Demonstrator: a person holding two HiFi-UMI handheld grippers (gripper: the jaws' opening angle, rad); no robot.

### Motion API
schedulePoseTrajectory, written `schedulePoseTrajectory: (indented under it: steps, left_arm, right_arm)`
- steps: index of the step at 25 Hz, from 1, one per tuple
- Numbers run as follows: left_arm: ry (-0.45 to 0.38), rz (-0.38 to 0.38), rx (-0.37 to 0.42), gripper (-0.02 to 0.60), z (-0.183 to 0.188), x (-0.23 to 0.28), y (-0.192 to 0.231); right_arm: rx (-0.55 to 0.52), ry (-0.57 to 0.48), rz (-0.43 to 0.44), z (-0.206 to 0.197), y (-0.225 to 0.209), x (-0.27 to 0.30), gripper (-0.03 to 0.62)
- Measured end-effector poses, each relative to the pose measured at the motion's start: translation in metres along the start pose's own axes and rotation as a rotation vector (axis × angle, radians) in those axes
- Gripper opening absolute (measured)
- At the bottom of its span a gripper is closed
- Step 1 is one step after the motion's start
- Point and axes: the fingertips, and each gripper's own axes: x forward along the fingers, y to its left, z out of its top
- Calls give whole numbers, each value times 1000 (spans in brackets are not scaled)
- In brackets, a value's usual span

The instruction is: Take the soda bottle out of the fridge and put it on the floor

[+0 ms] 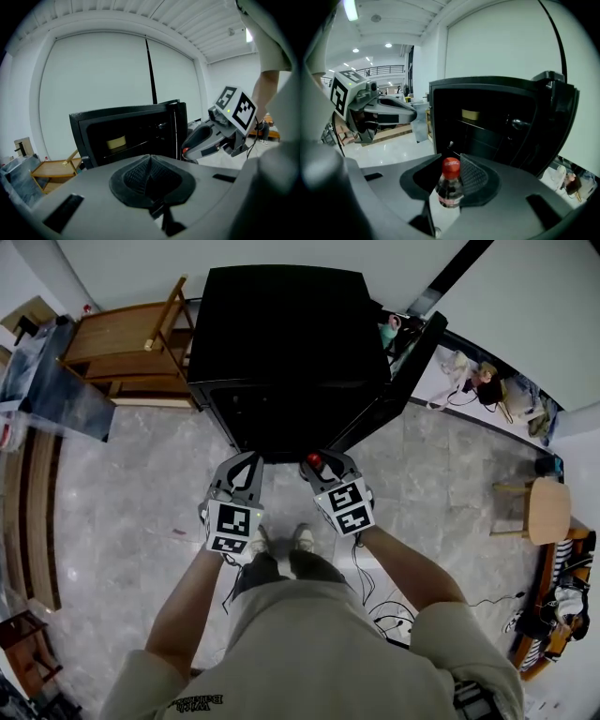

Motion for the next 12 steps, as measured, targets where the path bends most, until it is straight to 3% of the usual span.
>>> schedulePoseTrajectory:
  steps: [12]
  left_arm:
    - [213,-1,-163,6,-135,0,-16]
  right_arm:
    - [49,194,111,-102,65,73,97]
